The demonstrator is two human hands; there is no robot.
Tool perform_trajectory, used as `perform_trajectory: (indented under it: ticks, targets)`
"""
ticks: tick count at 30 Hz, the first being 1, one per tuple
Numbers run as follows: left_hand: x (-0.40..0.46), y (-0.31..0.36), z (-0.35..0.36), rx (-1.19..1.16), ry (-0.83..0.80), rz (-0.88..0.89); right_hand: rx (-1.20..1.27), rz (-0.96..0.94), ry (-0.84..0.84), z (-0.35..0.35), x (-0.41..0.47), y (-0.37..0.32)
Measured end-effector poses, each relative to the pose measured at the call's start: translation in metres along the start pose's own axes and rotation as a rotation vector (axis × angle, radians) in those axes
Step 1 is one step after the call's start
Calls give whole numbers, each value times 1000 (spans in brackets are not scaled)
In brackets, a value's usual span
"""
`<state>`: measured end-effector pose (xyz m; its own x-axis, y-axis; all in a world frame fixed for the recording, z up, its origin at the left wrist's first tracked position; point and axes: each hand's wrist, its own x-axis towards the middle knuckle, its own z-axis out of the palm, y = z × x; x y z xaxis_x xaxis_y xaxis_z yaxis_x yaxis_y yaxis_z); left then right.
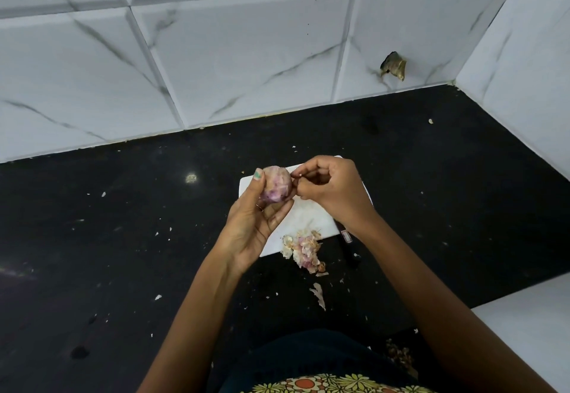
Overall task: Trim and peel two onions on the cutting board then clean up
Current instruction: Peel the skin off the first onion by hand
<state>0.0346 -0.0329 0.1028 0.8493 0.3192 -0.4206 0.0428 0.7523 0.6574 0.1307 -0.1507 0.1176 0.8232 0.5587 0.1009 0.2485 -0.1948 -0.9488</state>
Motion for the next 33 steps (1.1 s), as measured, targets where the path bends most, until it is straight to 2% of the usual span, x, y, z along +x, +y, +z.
perform_trajectory:
  ticks: [4, 15, 21, 33]
  targets:
    - [2, -1, 0, -12, 8, 3, 5, -7, -54, 3, -3, 1]
    - [0, -2, 3, -64, 11, -16, -19, -70, 36, 6, -2, -1]
    - [3, -5, 2, -56, 12, -37, 15, -57, -13, 9, -7, -3]
    - [3, -7, 4, -77, -2, -64, 10, -102, 45, 5, -4, -3]
